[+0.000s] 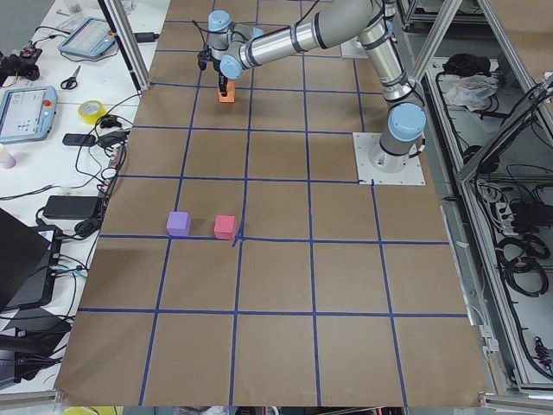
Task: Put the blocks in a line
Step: 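Carry the orange cube with the left gripper toward the purple cube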
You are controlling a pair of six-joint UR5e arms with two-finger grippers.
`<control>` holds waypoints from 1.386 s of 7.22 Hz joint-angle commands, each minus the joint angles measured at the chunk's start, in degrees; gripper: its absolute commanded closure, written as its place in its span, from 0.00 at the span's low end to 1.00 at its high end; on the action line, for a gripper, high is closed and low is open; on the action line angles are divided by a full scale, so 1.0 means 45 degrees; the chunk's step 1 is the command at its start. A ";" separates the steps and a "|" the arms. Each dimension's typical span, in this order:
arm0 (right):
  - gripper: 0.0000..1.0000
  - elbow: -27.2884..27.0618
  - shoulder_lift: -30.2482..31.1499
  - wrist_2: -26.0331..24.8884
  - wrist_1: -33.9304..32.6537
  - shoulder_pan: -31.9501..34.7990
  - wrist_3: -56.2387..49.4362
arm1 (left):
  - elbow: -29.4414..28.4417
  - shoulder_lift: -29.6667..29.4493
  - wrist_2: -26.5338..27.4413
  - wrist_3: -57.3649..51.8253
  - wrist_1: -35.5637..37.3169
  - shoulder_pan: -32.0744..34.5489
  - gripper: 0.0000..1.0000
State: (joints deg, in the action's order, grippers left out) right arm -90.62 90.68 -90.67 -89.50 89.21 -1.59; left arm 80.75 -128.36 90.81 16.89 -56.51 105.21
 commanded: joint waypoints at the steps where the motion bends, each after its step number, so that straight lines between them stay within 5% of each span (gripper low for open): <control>1: 0.00 0.0020 0.0006 0.0090 -0.0013 0.0000 0.0001 | -0.0345 0.0418 0.0324 -0.0098 -0.0001 -0.0583 0.75; 3: 0.00 0.0039 0.0006 0.0014 -0.0013 0.0019 -0.0038 | -0.0621 0.0730 0.0172 -0.0777 -0.0040 -0.2590 0.75; 6: 0.00 0.0040 0.0122 0.0070 -0.0090 0.0039 -0.0038 | -0.1011 0.1102 -0.0297 -0.4832 -0.0098 -0.5638 0.73; 10: 0.00 0.0059 -0.0366 -0.0862 0.0026 0.0078 -0.0018 | -0.1344 0.0890 0.0544 -0.8780 -0.0158 -0.8488 0.74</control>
State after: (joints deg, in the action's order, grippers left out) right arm -90.61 89.11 -92.63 -89.39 89.49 -1.56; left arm 74.90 -123.38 93.44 -15.50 -57.48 71.87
